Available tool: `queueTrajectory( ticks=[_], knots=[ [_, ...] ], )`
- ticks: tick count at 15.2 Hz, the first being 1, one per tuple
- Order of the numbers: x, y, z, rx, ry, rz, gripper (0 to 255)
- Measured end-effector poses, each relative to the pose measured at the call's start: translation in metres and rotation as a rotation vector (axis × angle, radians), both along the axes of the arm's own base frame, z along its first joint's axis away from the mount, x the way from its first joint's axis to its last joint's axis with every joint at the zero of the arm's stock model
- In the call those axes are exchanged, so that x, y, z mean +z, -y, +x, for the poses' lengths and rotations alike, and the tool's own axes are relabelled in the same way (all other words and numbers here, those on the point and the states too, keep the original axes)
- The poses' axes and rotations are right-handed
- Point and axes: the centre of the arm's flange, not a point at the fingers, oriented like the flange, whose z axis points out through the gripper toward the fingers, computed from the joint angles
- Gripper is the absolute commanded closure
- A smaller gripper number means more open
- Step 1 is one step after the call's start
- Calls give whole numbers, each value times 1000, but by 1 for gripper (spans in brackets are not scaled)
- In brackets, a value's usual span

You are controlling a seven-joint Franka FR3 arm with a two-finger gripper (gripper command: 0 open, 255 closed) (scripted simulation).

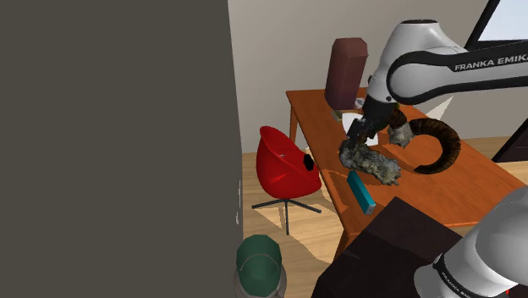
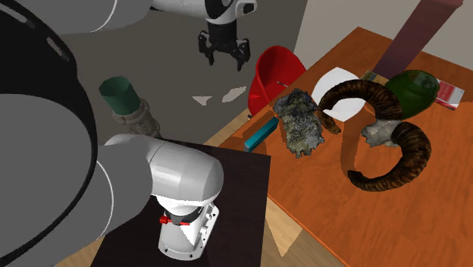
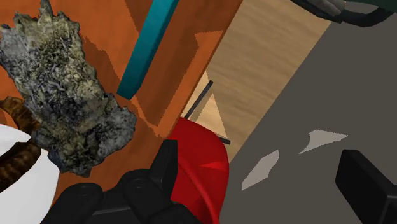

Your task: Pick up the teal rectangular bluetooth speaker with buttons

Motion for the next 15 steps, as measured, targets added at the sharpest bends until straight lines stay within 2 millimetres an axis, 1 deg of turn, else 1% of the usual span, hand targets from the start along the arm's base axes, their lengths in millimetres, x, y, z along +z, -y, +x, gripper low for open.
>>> queueTrajectory(
  ticks=[2, 3, 4, 9, 12, 15],
  knots=[
    [-20, 15, 6, -36, -4, -2, 0],
    [-34, 24, 8, -54, -7, -3, 0],
    [-46, 28, 11, -72, -9, -3, 0],
    [-105, 57, 15, -161, -18, -8, 0],
    [-138, 72, 11, -216, -24, -11, 0],
    [-172, 90, 17, -269, -30, -13, 0]
  ],
)
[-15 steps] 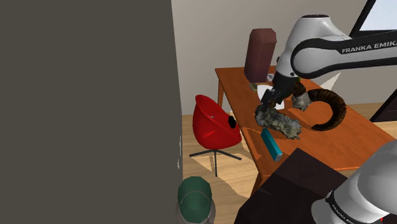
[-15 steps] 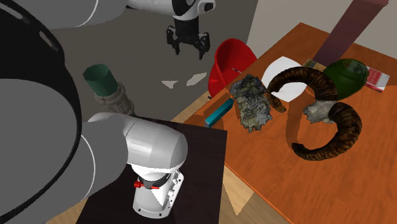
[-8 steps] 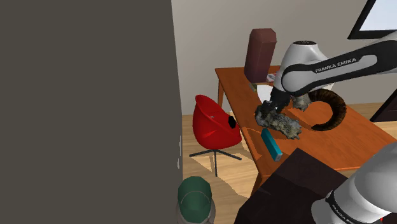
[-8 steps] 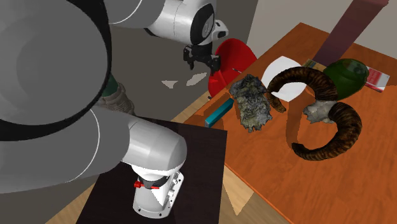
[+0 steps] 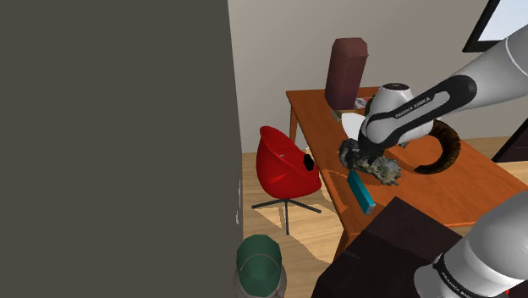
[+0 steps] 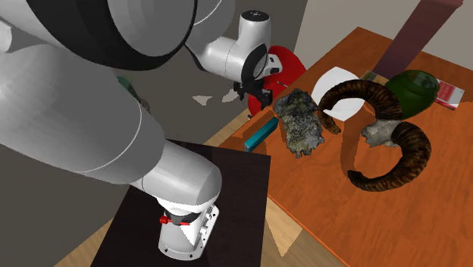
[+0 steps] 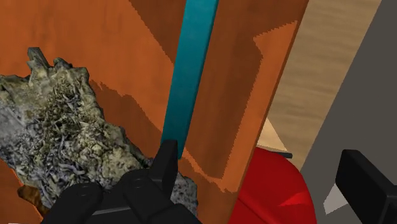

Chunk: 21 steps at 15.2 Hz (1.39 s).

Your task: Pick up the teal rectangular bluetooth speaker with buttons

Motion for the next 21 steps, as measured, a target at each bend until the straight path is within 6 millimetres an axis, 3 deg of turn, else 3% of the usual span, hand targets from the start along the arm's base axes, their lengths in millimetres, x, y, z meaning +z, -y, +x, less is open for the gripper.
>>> queueTrajectory(
  ticks=[9, 17, 18, 21],
  knots=[
    [-106, 54, -6, -161, -18, -8, 0],
    [-153, 61, -7, -179, -19, -10, 0],
    [-155, 61, -7, -179, -19, -10, 255],
    [-157, 61, -8, -178, -18, -10, 255]
  ],
)
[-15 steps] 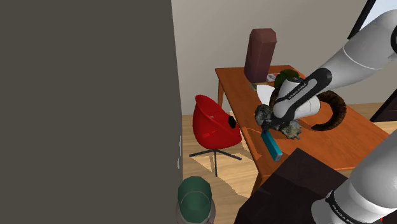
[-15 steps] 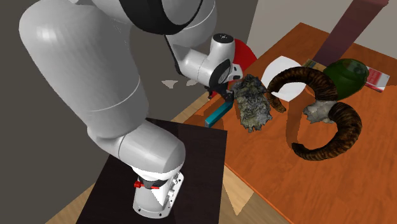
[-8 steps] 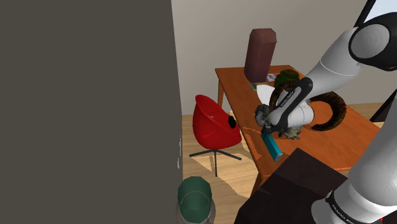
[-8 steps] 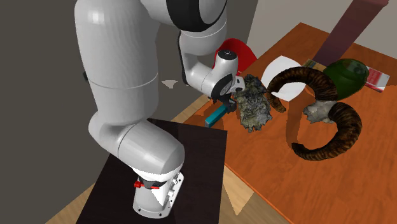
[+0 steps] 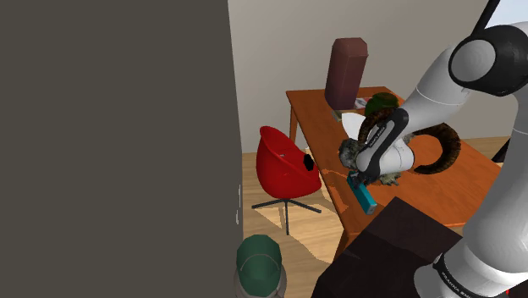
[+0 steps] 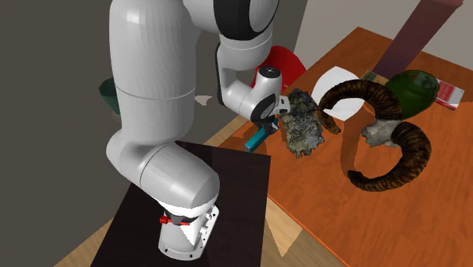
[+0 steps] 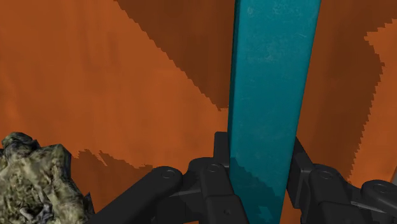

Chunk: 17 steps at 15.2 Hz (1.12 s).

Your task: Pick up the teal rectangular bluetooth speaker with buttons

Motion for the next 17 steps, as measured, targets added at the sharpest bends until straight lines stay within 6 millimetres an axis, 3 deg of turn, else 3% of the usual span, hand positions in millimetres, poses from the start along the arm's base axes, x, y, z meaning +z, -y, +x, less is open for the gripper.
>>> queueTrajectory(
  ticks=[8, 17],
  knots=[
    [3, 0, 0, 0, 0, 0, 255],
    [48, -1, 0, 0, -1, 0, 255]
  ],
)
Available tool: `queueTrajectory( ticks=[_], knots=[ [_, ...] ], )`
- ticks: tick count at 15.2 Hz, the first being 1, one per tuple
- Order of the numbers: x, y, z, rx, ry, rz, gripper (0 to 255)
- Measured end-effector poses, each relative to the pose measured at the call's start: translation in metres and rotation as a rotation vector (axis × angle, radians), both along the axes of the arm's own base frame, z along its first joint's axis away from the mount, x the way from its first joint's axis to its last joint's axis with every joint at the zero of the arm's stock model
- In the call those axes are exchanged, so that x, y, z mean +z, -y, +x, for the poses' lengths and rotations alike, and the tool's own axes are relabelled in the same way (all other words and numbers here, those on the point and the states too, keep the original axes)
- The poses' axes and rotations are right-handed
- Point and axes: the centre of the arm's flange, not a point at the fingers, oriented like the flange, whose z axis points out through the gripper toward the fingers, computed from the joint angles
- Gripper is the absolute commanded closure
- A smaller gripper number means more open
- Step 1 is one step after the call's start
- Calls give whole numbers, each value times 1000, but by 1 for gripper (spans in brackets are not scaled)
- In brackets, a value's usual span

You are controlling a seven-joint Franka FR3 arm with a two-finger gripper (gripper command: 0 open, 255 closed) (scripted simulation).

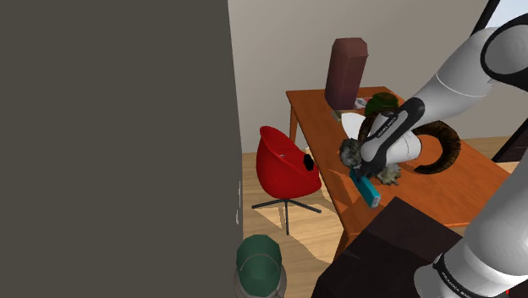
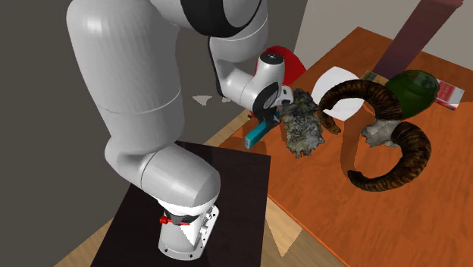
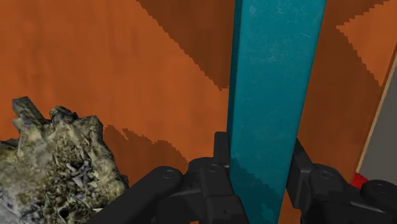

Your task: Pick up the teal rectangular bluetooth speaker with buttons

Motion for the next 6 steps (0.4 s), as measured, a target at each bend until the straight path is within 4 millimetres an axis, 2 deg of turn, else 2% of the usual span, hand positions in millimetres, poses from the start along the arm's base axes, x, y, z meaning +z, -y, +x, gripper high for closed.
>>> queueTrajectory(
  ticks=[6],
  knots=[
    [28, 0, -2, 0, 0, 0, 255]
  ],
)
